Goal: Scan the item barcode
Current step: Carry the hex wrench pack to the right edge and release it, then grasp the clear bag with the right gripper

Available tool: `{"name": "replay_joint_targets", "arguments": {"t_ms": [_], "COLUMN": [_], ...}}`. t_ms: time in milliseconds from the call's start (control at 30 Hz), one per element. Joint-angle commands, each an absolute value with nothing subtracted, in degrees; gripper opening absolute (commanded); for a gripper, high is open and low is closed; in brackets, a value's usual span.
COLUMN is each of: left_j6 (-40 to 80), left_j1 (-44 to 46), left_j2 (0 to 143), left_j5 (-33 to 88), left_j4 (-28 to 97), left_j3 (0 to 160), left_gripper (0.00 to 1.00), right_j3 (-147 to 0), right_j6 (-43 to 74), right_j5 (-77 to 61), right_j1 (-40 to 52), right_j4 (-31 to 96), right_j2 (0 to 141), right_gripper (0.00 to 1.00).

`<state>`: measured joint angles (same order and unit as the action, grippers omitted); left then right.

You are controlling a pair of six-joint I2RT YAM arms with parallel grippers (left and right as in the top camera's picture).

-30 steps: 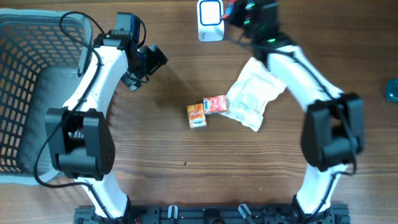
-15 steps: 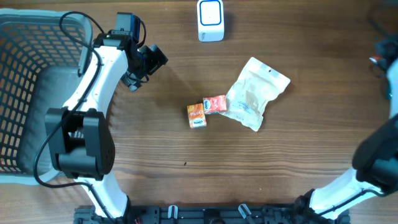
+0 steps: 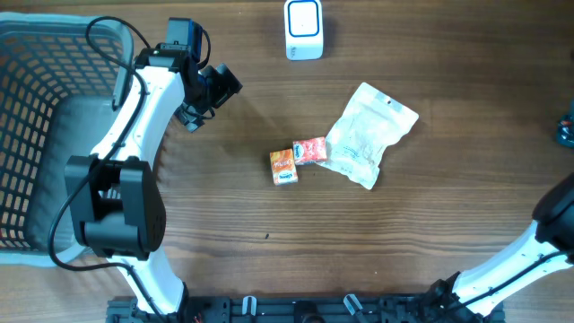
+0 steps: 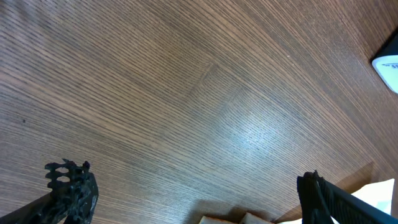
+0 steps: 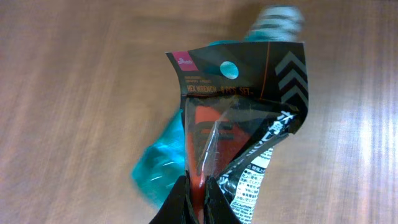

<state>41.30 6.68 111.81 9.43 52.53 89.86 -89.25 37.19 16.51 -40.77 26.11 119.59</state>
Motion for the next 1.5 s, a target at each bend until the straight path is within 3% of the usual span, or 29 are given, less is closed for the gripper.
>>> {"name": "replay_joint_targets", "arguments": {"t_ms": [0,233,667,900,1033,1100,1300,1467], "left_j6": [42.5,42.5,42.5,42.5,42.5,42.5,42.5,42.5], "left_j1": [6.4,6.4,6.4,6.4,6.4,6.4,6.4,6.4], "left_j2": [111.9,111.9,111.9,111.9,111.9,111.9,111.9,111.9], "left_j5": [9.1,9.1,9.1,9.1,9.1,9.1,9.1,9.1], "left_j4": [52.6,52.6,52.6,52.6,52.6,52.6,52.6,52.6], "left_j3": [89.9,89.9,89.9,89.9,89.9,89.9,89.9,89.9], "left_gripper": [1.0,1.0,1.0,1.0,1.0,1.0,1.0,1.0], "right_j3": [-88.9,-88.7,-88.5,-88.6,-91.2,-92.1,-92.8,-92.8], "right_j6": [40.7,40.4,35.9,25.4,22.0,21.4,24.5,24.6], "right_j5": [16.8,16.8,14.1,-1.7,-2.7,-3.3,-9.1,-9.4], "right_j1": [-44.9,-50.5,-50.6,-50.0,-49.5,-49.3,-48.7,-43.9], "right_j4": [28.5,34.2,30.8,21.2,23.2,24.0,25.3,28.6], "right_j2": [119.8,119.8,126.0,126.1,124.8,123.5,114.3,105.6], "right_gripper": [0.05,0.05,0.05,0.3,0.51,0.54,0.97,1.0]}}
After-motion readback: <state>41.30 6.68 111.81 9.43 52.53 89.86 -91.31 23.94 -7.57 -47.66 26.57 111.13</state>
